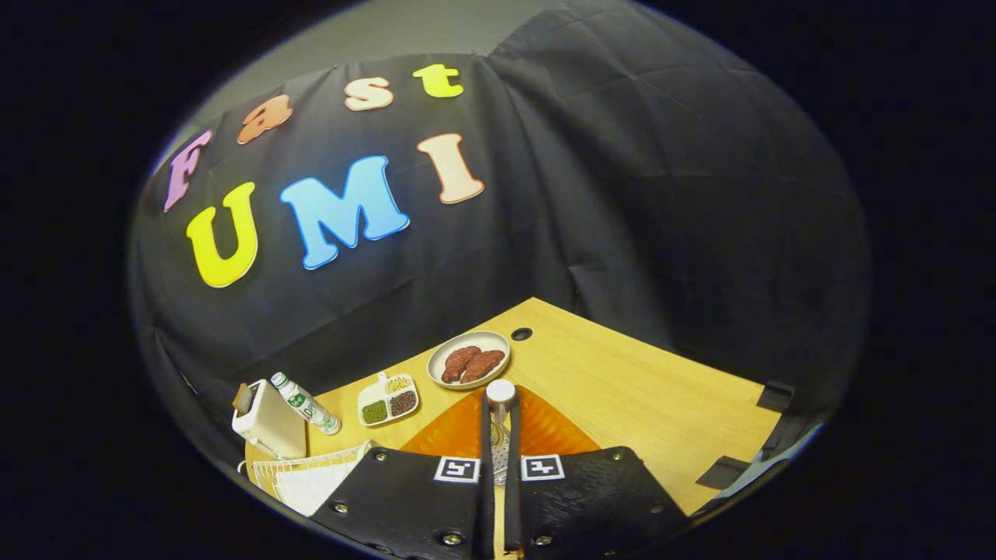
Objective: Take the plate from the dish rack, then take the spoon from the basket and place it into the plate.
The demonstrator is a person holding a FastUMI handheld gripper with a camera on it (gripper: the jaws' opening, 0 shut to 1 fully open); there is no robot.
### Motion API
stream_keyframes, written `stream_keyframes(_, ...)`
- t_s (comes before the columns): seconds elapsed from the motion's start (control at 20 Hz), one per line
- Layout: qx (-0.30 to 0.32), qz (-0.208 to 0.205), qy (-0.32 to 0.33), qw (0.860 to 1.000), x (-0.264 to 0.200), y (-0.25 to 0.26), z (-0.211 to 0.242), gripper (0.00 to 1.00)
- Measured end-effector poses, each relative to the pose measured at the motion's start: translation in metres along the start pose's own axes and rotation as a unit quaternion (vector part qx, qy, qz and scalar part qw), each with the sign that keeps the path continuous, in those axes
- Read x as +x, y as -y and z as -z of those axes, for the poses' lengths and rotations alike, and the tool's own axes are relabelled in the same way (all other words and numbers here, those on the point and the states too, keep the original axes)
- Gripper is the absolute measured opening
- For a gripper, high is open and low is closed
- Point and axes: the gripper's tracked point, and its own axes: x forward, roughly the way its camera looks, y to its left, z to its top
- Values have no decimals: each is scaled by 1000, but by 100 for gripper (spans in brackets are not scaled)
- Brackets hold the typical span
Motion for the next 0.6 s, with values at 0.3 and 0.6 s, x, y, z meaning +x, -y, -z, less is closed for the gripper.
stream_keyframes(0.3, -65, -38, 24, 997, -43, -43, -17, 5)
stream_keyframes(0.6, -116, -111, 16, 987, -98, -109, 9, 5)
